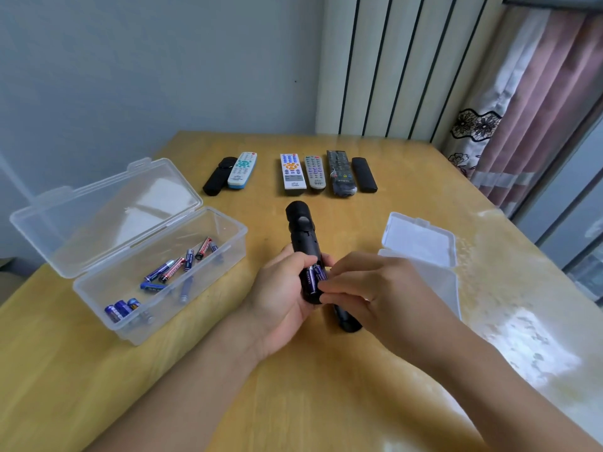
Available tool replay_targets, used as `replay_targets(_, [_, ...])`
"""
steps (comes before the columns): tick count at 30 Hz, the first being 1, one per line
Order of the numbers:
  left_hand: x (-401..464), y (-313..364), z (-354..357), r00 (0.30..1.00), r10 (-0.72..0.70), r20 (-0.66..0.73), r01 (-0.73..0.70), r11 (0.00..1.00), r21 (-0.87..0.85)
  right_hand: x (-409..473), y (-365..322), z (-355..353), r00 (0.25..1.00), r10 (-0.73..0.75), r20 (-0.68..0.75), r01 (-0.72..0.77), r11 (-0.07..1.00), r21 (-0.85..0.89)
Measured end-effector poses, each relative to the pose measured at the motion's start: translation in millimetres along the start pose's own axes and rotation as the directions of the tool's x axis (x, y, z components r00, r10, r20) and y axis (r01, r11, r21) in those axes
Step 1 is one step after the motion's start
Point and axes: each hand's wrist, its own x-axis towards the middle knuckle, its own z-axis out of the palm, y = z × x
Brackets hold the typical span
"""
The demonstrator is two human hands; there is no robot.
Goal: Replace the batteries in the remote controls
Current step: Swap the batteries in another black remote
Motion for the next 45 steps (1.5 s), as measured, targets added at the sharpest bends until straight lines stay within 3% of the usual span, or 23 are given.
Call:
replay_targets(5, [0,-2,0,1.0,-0.006,0.019,0.005,0.999,0.041,3,7,2,0.997,0.075,-0.023,-0.071,0.99,0.122])
replay_targets(11, [-6,-9,4,0.991,-0.02,0.13,0.017,1.0,0.024,4,13,3,0.943,0.331,-0.019,-0.309,0.898,0.314])
replay_targets(13, [-9,-10,6,0.986,-0.032,0.164,0.037,0.999,-0.027,4,15,0,0.943,0.329,-0.041,-0.305,0.908,0.288])
replay_targets(16, [-7,-7,8,0.986,-0.012,0.164,0.031,0.993,-0.114,6,10,-2,0.981,0.187,-0.043,-0.181,0.977,0.113])
replay_targets(20, [2,2,9,0.991,0.131,0.031,-0.126,0.984,-0.122,6,7,-11,0.966,0.167,-0.199,-0.165,0.986,0.026])
replay_targets(22, [5,5,3,0.98,0.194,-0.044,-0.195,0.981,-0.016,5,7,-20,0.97,0.22,-0.1,-0.227,0.971,-0.074])
replay_targets(24, [6,5,-4,0.97,0.225,-0.097,-0.214,0.971,0.106,5,4,-21,0.951,0.257,0.173,-0.217,0.951,-0.221])
replay_targets(26, [7,5,-8,0.97,0.219,-0.108,-0.197,0.963,0.187,5,3,-14,0.899,0.274,0.34,-0.153,0.927,-0.344])
replay_targets(29, [9,4,-11,0.979,0.19,-0.076,-0.169,0.961,0.218,6,3,-4,0.858,0.343,0.381,-0.169,0.891,-0.422])
replay_targets(33, [11,1,-11,0.982,0.177,-0.067,-0.156,0.956,0.249,8,-3,-2,0.869,0.357,0.343,-0.192,0.882,-0.43])
replay_targets(36, [14,4,-10,0.967,0.217,-0.132,-0.168,0.937,0.306,7,-5,-3,0.906,0.379,0.188,-0.3,0.889,-0.347])
replay_targets(38, [15,4,-10,0.955,0.244,-0.167,-0.191,0.941,0.279,6,-7,-7,0.924,0.381,-0.03,-0.376,0.89,-0.256])
replay_targets(40, [15,4,-10,0.955,0.228,-0.188,-0.194,0.963,0.185,6,-8,-13,0.881,0.361,-0.307,-0.41,0.905,-0.113])
replay_targets(42, [15,7,-9,0.971,0.162,-0.174,-0.154,0.987,0.054,7,-8,-19,0.786,0.399,-0.472,-0.396,0.912,0.111])
replay_targets(43, [14,8,-8,0.98,0.131,-0.153,-0.132,0.991,0.001,7,-7,-20,0.747,0.476,-0.463,-0.375,0.878,0.298])
replay_targets(44, [14,8,-7,0.986,0.108,-0.13,-0.115,0.992,-0.049,9,-8,-19,0.718,0.578,-0.389,-0.337,0.777,0.532])
replay_targets(45, [13,8,-5,0.99,0.093,-0.104,-0.103,0.99,-0.098,10,-9,-16,0.704,0.663,-0.255,-0.284,0.592,0.755])
